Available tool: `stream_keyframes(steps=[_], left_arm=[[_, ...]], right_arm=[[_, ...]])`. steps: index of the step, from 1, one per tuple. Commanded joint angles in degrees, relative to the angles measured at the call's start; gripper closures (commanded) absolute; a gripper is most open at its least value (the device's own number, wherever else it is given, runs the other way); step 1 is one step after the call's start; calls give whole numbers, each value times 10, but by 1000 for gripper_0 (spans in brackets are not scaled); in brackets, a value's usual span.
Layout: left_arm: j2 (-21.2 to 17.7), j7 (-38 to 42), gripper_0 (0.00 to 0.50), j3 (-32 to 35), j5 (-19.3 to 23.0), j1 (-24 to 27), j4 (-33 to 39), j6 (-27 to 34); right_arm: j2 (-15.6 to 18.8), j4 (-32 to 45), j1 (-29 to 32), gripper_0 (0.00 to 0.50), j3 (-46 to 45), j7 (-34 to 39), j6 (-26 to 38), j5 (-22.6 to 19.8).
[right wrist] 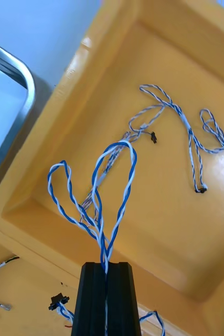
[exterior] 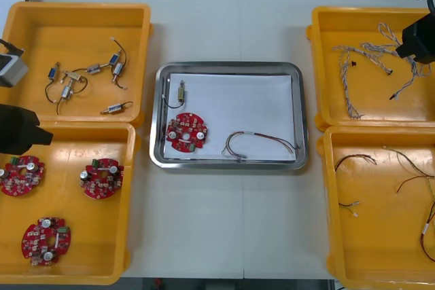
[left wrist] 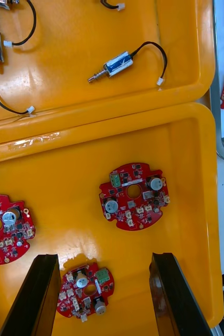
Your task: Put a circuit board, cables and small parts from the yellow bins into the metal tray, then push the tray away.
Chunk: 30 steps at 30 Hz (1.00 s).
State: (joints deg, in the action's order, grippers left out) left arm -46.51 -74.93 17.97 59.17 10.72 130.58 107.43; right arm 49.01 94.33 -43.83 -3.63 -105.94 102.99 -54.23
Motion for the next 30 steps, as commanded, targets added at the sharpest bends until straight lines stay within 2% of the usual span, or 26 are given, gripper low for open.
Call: stream_keyframes(steps=[1, 5, 11, 14, 20, 23, 30], left_arm=[[-26, -63, 0, 5, -12, 26, -9, -8], [-26, -65, 0, -3, -9, 49, -30, 2], [-26, -65, 0, -7, -16, 61, -37, 4], [-26, -66, 0, -23, -24, 87, -61, 4], [-26, -66, 0, -79, -75, 162, -137, 6], [-26, -65, 0, -109, -116, 203, -183, 5], [-19, -68, 0, -126, -143, 250, -259, 1]], right_arm=[[27, 49, 1, 500, 32, -30, 2, -8], [23, 74, 1, 500, 49, -34, 2, -14], [-4, 88, 2, 500, 53, -46, 2, -19], [-17, 94, 1, 500, 61, -54, -1, -16], [-20, 121, 1, 500, 105, -60, -24, 7], [-30, 128, 1, 500, 126, -66, -40, 17], [-50, 136, 2, 500, 149, -74, -60, 24]])
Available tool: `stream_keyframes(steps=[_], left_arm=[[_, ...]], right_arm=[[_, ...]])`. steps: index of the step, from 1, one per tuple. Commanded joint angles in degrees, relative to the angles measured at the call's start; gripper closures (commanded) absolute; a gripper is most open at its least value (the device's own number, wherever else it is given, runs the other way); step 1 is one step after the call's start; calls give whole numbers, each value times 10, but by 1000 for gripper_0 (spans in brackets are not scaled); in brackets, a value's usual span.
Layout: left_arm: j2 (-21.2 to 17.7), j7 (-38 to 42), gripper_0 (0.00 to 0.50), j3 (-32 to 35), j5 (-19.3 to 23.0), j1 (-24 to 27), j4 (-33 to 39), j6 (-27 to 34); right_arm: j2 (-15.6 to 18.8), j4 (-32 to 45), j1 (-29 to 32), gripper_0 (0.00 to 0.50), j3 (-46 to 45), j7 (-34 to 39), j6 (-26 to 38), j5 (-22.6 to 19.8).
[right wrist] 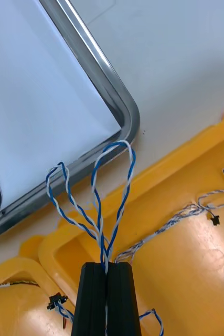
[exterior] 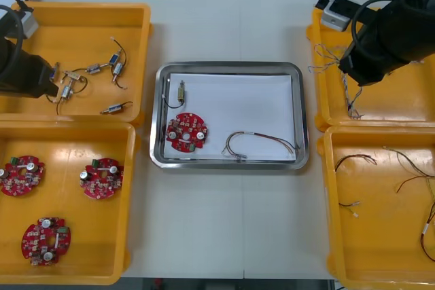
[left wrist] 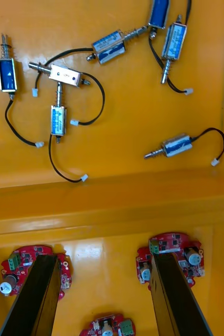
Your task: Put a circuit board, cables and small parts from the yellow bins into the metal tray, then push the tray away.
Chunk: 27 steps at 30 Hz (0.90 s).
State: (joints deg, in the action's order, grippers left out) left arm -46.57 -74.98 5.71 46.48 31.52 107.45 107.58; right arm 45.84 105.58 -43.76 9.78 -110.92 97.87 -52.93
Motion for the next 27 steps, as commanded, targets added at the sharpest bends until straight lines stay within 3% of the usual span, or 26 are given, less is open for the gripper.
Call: stream_keyframes(steps=[1, 8, 18, 27], left_arm=[[-17, -70, 0, -4, -20, 44, -34, -3], [-1, -133, 0, -40, -45, 72, -86, -57], [37, -249, 0, -80, -39, 79, -110, -108], [83, -325, 0, -110, -48, 79, -117, -146]], right_arm=[[-21, 25, 1, 500, 15, -26, -9, 12], [-29, 36, -2, 500, 50, -34, -28, 16], [-57, 24, -37, 500, 168, -34, -80, 105], [-91, -35, -67, 500, 237, -34, -137, 120]])
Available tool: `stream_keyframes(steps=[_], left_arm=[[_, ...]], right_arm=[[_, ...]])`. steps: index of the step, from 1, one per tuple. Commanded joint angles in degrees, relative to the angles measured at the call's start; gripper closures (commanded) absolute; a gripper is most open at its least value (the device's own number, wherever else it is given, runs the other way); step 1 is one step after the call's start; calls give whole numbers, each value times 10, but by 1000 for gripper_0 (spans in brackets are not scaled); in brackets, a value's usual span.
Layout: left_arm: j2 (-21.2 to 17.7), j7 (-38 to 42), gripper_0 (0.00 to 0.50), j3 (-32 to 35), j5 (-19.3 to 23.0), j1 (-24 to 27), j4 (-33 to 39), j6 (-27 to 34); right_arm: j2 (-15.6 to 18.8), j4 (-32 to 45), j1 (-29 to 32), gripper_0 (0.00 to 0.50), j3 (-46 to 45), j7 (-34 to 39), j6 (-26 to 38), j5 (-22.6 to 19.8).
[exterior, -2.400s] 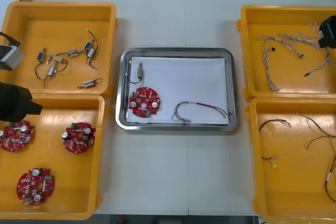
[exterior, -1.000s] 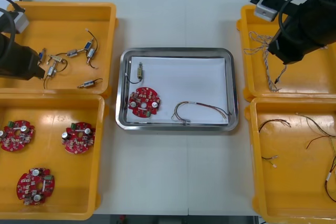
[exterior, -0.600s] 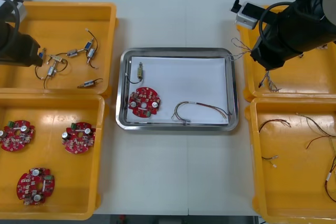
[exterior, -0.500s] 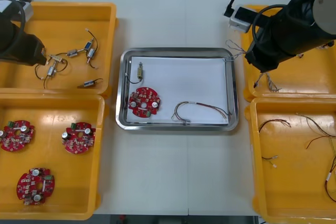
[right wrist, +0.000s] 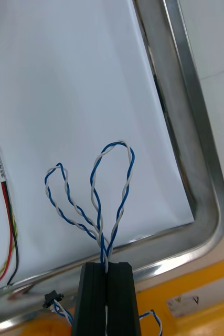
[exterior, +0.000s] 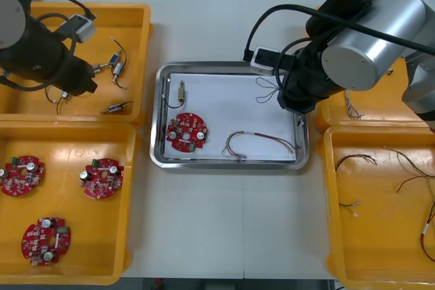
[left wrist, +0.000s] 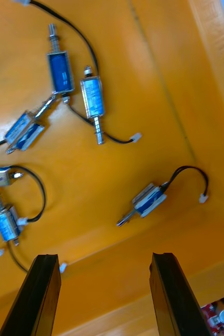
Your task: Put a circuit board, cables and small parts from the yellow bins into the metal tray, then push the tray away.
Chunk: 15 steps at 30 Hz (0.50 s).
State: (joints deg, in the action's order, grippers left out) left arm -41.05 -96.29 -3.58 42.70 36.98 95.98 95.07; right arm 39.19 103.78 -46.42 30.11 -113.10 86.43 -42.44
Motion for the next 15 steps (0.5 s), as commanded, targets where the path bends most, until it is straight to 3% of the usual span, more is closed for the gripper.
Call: stream_keyframes(steps=[1, 11, 15], left_arm=[[30, -116, 0, -18, -10, 25, -4, -23], [47, -233, 0, -19, -2, 32, -79, -88], [47, -271, 0, -19, 1, 37, -100, -96]], right_arm=[[-26, -20, -42, 500, 36, -13, -25, 17], [-65, -105, -81, 500, 65, -26, -62, 18], [-76, -153, -96, 500, 75, -62, -89, 15]])
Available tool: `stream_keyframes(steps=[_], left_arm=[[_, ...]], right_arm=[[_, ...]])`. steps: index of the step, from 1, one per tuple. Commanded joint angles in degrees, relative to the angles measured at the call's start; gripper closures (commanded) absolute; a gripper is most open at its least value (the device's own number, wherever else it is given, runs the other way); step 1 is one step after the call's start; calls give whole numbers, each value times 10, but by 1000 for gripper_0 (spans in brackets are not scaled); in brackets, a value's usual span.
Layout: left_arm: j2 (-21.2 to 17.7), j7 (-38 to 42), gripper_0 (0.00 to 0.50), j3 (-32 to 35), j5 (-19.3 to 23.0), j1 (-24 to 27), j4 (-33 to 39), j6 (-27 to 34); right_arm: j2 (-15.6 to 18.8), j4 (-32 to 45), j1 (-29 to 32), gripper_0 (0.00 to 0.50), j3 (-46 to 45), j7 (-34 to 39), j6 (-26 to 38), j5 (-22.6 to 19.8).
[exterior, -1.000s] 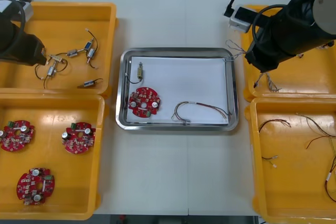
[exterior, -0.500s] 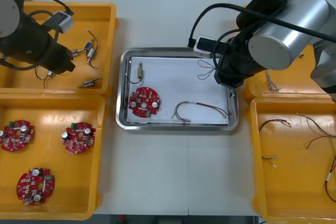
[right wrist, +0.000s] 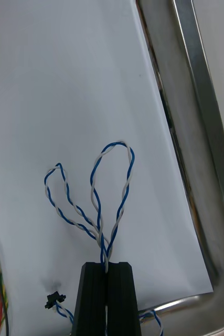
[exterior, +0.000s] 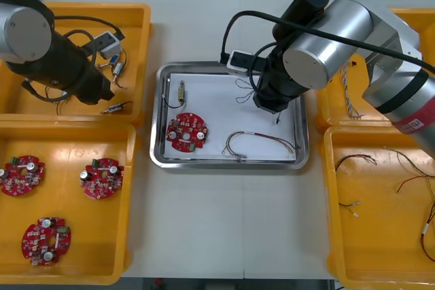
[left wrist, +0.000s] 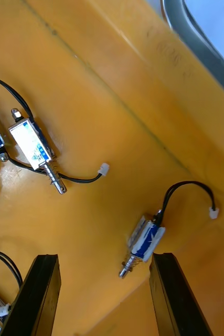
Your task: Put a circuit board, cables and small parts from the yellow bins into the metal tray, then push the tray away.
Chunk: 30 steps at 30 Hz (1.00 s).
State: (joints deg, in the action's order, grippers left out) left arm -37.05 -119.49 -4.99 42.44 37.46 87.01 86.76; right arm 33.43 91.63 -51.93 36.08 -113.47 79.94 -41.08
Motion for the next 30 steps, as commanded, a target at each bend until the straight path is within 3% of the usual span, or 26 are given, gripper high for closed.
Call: stream_keyframes(steps=[1, 10, 28, 30], left_arm=[[7, -44, 0, -5, 4, 32, -12, -12], [7, -55, 0, -13, 11, 32, -13, -7], [11, -77, 0, -18, 19, 13, -13, -11], [11, -78, 0, -19, 18, 13, -13, -11]], right_arm=[[-21, -46, -44, 500, 15, -75, -31, -1], [-37, -125, -62, 500, 17, -166, -49, -29], [-44, -160, -71, 500, 51, -167, -74, -44], [-46, -160, -72, 478, 51, -164, -73, -43]])
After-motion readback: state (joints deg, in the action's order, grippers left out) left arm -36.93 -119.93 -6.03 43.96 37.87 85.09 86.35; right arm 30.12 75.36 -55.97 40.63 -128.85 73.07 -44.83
